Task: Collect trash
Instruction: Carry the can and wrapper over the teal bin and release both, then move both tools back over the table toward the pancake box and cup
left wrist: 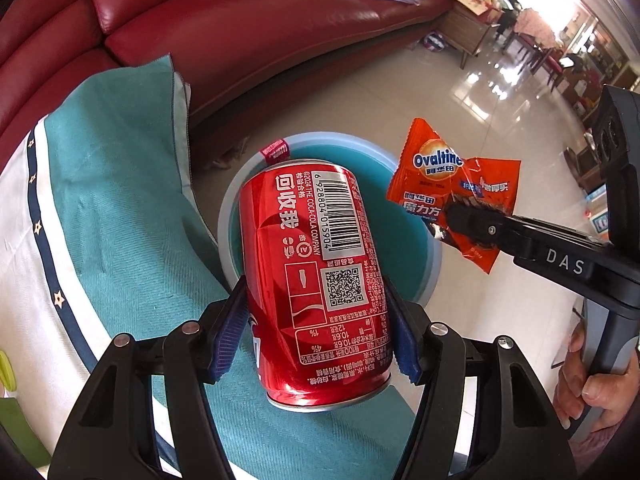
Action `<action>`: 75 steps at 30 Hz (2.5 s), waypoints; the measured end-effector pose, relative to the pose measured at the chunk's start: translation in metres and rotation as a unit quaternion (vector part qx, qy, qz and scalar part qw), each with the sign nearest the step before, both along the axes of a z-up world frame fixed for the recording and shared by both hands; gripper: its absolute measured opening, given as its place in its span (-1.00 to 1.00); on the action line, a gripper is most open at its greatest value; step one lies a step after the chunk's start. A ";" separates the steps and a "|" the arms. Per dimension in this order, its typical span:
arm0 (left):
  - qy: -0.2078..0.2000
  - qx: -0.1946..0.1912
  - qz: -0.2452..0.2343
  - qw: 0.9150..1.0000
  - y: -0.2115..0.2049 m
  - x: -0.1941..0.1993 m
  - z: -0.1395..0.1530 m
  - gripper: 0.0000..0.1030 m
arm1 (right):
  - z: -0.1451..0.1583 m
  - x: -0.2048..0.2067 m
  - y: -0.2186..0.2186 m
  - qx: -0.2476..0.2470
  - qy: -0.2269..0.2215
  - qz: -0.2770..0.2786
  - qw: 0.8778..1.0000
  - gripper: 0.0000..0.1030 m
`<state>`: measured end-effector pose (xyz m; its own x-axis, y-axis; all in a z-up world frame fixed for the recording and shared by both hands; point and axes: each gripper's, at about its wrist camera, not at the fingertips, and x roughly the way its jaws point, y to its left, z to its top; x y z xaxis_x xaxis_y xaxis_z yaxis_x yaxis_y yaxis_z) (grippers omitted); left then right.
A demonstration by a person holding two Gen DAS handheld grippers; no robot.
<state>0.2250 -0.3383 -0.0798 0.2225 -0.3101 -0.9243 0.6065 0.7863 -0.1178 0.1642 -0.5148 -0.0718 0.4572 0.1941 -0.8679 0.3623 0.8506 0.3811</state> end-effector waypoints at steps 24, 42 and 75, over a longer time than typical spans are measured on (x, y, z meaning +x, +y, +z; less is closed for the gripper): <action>-0.001 0.003 0.037 0.999 0.030 0.005 0.005 0.87 | 0.005 0.011 0.017 -0.025 0.009 0.007 1.000 -0.26; 0.005 -0.005 0.052 0.999 0.058 -0.008 0.012 0.88 | 0.010 0.004 0.032 -0.032 0.042 -0.008 0.999 0.63; -0.050 -0.015 0.193 0.980 0.256 -0.058 0.065 0.89 | 0.061 0.006 0.207 -0.059 0.021 0.138 0.988 0.63</action>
